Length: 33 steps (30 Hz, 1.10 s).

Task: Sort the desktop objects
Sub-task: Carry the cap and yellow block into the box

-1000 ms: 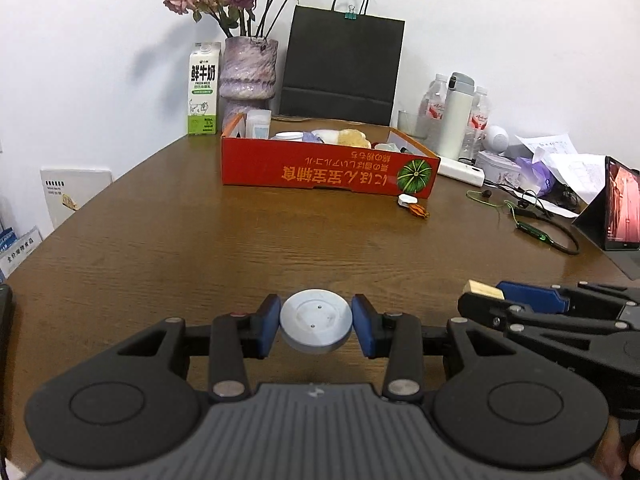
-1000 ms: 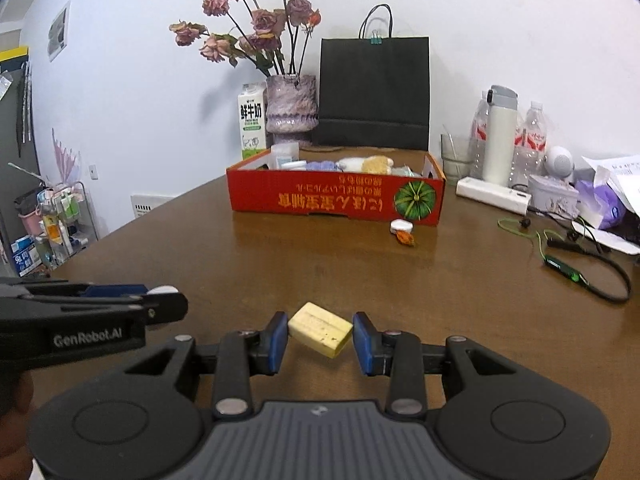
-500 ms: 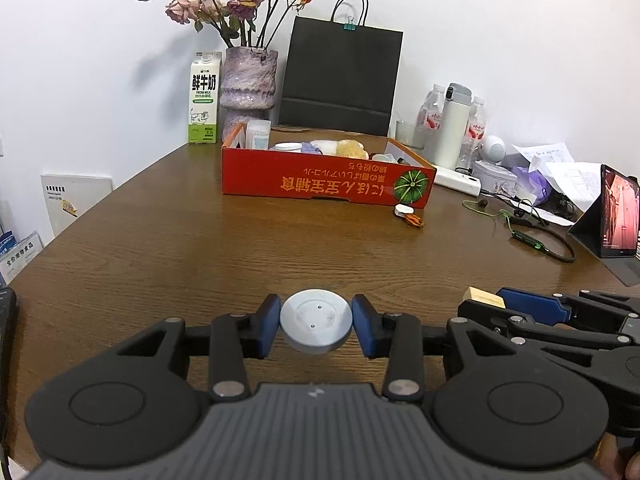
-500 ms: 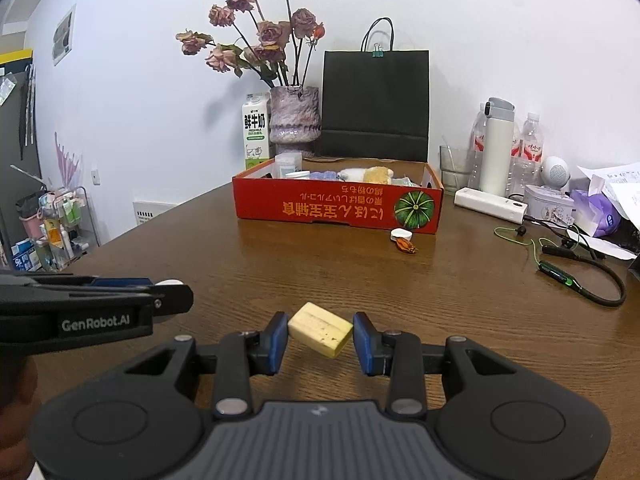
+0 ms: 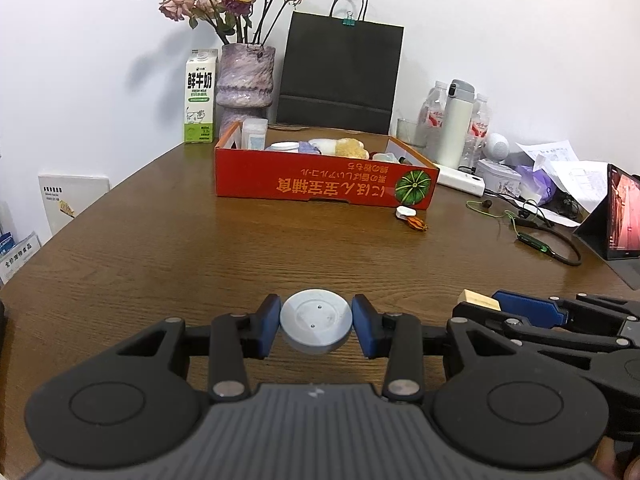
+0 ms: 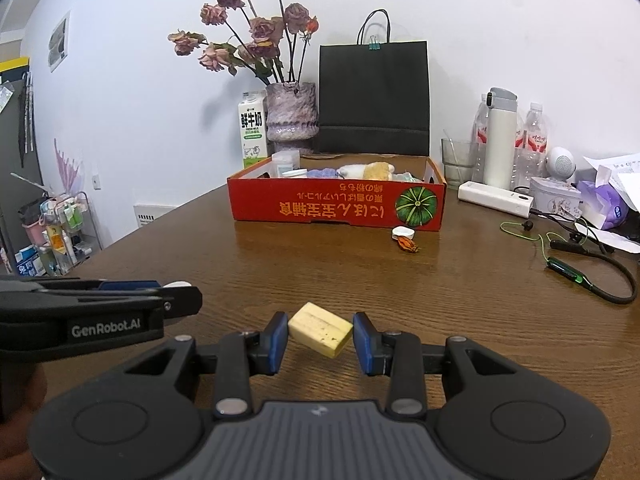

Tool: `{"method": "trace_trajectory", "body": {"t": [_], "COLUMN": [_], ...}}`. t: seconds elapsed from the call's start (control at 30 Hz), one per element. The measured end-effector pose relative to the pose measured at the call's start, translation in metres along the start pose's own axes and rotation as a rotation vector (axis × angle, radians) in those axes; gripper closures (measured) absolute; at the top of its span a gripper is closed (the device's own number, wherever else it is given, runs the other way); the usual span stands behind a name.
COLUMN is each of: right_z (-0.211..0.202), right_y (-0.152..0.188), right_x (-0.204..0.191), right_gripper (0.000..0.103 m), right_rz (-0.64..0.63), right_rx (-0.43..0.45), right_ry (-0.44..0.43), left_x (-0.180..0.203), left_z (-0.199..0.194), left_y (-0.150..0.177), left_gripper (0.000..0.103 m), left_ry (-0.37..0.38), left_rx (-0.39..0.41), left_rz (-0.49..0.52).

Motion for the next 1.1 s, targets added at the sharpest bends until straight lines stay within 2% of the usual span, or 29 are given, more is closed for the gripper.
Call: {"method": "trace_trajectory", "body": {"t": [0.3, 0.47, 0.6, 0.67, 0.77, 0.93, 1.03, 1.1], "right_z": [0.013, 0.030, 0.055, 0.073, 0.105, 0.184, 0.241, 0.278], "right_y": [-0.020, -0.060, -0.102, -0.125, -0.159, -0.201, -0.210, -0.208], "right_x": [0.005, 0.013, 0.025, 0.033, 0.044, 0.055, 0.064, 0.074], "right_gripper": [0.069, 0.069, 0.069, 0.069, 0.069, 0.069, 0.069, 0.069], "right_rz": [0.008, 0.008, 0.017, 0.033, 0.046, 0.056, 0.083, 0.109], "right_rx": [0.022, 0.071, 0.101, 0.097, 0.086, -0.013, -0.111, -0.193], "right_ry": [-0.019, -0.042, -0.049, -0.066, -0.089, -0.086, -0.071, -0.035], "left_x": [-0.016, -0.031, -0.041, -0.050, -0.060, -0.071, -0.073, -0.077], "left_z": [0.018, 0.044, 0.080, 0.095, 0.126, 0.200, 0.252, 0.274], "left_y": [-0.019, -0.063, -0.102, -0.130, -0.171, -0.208, -0.204, -0.197], "left_gripper": [0.063, 0.063, 0.063, 0.063, 0.063, 0.063, 0.063, 0.063], "left_ry": [-0.021, -0.006, -0.035, -0.042, -0.072, -0.144, -0.215, -0.261], "left_rx": [0.005, 0.068, 0.061, 0.075, 0.070, -0.025, -0.125, -0.163], "left_rz": [-0.052, -0.144, -0.191, -0.197, -0.155, -0.046, 0.017, 0.026]}}
Point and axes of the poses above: each gripper's, at about its wrist camera, not at the fingertips, and z roughly the way its jaws point, x to its right, y to its underside, the point moved 7 cm from there along z, roughly the way its jaws point, and after that the axes turned 2 degrees about x, right-handed, at the moved point
